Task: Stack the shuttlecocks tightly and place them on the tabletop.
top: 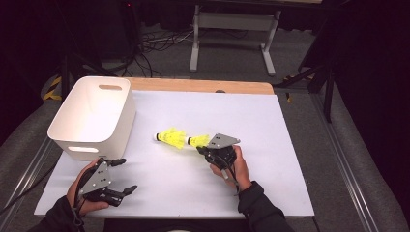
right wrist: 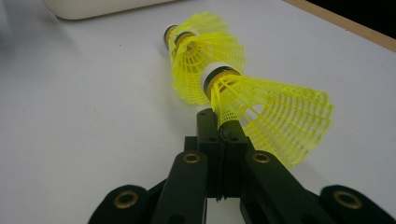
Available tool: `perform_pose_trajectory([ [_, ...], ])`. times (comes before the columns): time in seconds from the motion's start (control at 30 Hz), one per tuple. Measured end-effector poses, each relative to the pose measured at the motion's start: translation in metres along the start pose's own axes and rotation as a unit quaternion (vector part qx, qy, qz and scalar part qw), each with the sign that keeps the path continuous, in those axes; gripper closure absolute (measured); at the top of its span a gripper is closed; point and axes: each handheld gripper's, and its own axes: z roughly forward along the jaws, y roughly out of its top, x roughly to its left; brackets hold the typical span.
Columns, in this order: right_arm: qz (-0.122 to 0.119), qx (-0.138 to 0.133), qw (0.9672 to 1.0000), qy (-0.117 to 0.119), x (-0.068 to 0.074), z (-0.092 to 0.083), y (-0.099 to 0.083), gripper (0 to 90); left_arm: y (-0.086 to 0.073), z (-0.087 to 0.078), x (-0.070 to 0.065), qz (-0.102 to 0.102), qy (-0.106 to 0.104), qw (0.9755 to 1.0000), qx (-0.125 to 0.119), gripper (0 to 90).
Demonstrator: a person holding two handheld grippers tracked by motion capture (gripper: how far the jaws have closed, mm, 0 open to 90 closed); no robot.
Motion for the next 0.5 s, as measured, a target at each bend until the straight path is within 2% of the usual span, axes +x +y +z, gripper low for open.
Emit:
perform_pose_trajectory([
  [0.5,-0.003,0.005,0.9998,0.021,0.004,0.033,0.010,89.8,0.000,-0.001,0.000,-0.001,-0.004,1.0000,-0.002,10.1],
])
